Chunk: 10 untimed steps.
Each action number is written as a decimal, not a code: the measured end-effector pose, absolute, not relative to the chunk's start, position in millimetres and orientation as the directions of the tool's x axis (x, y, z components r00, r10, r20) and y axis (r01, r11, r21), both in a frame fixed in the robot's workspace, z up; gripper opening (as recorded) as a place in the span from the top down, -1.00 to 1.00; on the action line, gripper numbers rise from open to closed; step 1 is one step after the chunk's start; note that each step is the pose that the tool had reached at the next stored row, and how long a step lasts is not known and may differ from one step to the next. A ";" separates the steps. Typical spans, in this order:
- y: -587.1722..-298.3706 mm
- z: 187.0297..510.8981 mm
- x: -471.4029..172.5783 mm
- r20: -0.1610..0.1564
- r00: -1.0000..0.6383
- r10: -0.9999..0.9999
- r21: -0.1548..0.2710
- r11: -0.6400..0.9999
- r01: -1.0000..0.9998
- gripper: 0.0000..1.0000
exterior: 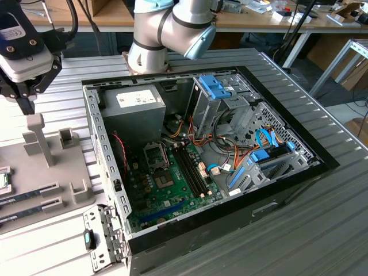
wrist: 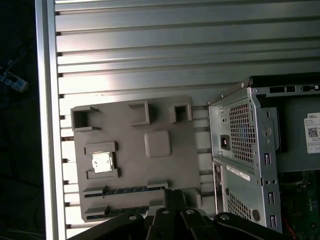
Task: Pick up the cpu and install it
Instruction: 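Reach for the cpu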
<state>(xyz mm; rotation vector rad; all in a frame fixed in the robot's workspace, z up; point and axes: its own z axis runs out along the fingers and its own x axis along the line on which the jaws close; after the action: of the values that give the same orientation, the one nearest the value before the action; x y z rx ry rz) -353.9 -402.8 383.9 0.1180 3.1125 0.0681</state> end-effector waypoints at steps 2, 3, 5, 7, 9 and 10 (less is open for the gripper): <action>-402.8 383.8 -354.6 -0.024 -0.997 0.076 0.045 0.996 0.075 0.79; -402.8 383.8 -354.8 -0.024 -0.997 0.076 0.045 0.996 0.075 0.79; -402.8 383.7 -355.1 -0.024 -0.997 0.076 0.045 0.996 0.075 0.79; -402.8 383.6 -355.5 -0.024 -0.997 0.076 0.045 0.996 0.075 0.79; -402.8 383.6 -355.8 -0.024 -0.997 0.076 0.045 0.996 0.075 0.79; -402.8 383.5 -356.0 -0.024 -0.997 0.076 0.045 0.996 0.075 0.79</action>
<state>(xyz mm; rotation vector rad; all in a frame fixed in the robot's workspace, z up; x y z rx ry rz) -356.0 -402.8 383.5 0.1179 3.1125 0.0680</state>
